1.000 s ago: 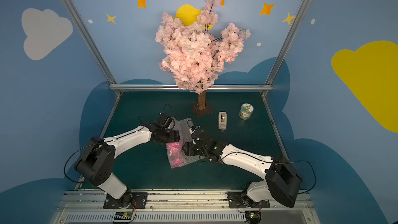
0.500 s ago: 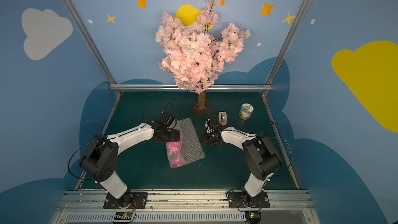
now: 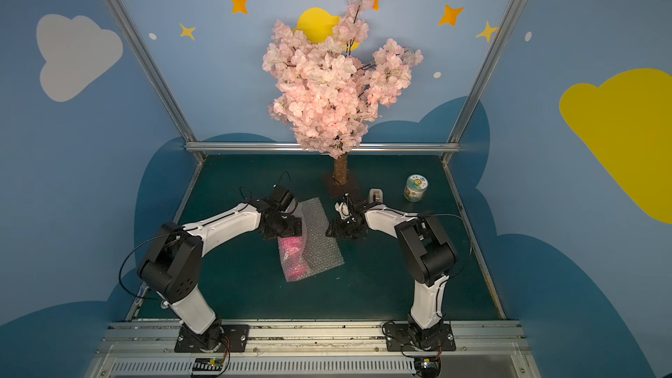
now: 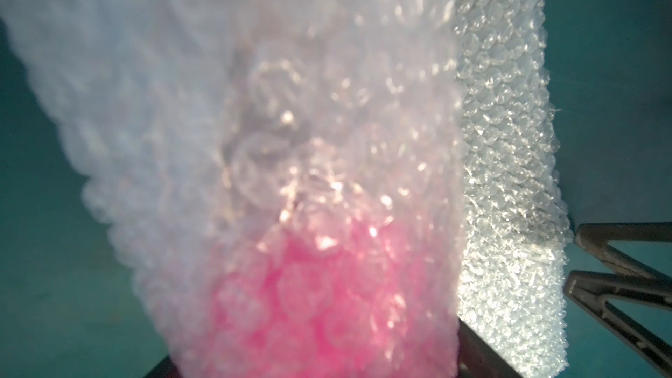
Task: Wrap wine glasses in bubble wrap
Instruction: Wrap the wine glass in bubble wrap.
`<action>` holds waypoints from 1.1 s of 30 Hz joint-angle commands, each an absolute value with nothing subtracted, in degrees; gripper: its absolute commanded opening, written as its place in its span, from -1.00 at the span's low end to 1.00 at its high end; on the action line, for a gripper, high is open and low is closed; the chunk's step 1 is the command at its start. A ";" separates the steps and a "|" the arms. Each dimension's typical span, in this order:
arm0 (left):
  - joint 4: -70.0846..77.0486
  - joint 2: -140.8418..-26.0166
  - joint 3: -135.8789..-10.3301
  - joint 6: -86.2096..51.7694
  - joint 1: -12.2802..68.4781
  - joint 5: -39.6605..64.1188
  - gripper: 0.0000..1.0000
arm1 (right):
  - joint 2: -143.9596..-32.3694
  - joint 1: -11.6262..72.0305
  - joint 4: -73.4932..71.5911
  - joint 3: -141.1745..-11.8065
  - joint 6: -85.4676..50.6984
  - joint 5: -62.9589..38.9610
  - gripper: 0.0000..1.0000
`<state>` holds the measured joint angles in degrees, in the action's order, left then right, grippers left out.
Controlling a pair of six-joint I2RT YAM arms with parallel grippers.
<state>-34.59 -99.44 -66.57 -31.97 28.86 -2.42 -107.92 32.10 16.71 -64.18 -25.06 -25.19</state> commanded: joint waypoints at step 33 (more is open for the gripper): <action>-36.40 -104.20 -70.14 -29.63 28.51 0.56 0.74 | -98.48 39.72 -8.82 -53.39 -39.15 -33.77 -0.84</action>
<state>-34.85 -102.48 -69.93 -27.42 28.27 1.15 -98.32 38.41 -9.04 -52.27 -38.81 -34.76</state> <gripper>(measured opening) 0.872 0.078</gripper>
